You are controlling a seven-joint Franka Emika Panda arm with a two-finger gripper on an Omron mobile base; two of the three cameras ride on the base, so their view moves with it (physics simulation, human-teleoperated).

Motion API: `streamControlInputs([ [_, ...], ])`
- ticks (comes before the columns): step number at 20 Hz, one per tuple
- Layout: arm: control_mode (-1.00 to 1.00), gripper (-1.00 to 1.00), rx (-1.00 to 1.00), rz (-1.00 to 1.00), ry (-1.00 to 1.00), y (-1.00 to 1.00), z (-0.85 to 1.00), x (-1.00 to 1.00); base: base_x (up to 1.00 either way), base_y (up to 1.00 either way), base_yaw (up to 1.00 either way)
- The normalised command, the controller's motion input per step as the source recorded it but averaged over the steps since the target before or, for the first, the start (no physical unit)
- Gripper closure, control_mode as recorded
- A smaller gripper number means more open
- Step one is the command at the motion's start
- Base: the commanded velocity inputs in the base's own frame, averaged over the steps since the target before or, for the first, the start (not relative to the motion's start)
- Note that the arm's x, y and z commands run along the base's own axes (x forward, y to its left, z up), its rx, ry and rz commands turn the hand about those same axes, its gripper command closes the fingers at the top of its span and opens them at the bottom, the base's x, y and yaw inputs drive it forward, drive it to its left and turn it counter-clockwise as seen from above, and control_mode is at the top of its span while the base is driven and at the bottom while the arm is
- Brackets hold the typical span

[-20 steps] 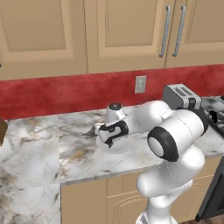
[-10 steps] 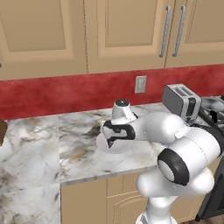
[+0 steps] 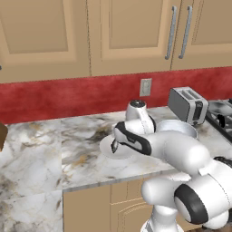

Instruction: Place the fish on the plate and place the bell pepper on the same plate.

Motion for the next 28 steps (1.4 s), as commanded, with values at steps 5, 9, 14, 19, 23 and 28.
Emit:
streamControlInputs([
  [5, -1.0, -1.0, 0.0, 0.0, 0.0, -0.39, 0.17, -0.45, 0.0, 0.0, 0.0],
  [9, -1.0, -1.0, 0.0, 0.0, 0.01, -0.43, 0.17, -0.33, 0.0, 0.0, 0.0],
  [14, -1.0, -1.0, 0.0, 0.0, 0.05, -0.52, 0.15, -0.24, 0.0, 0.0, 0.0],
  [19, -1.0, -1.0, 0.0, 0.0, 0.09, -0.59, 0.13, -0.15, 0.0, 0.0, 0.0],
  [23, -1.0, -1.0, 0.0, 0.0, 0.07, -0.6, 0.14, -0.07, 0.0, 0.0, 0.0],
  [28, -1.0, -1.0, 0.0, 0.0, 0.11, -0.59, 0.1, 0.0, 0.0, 0.0, 0.0],
])
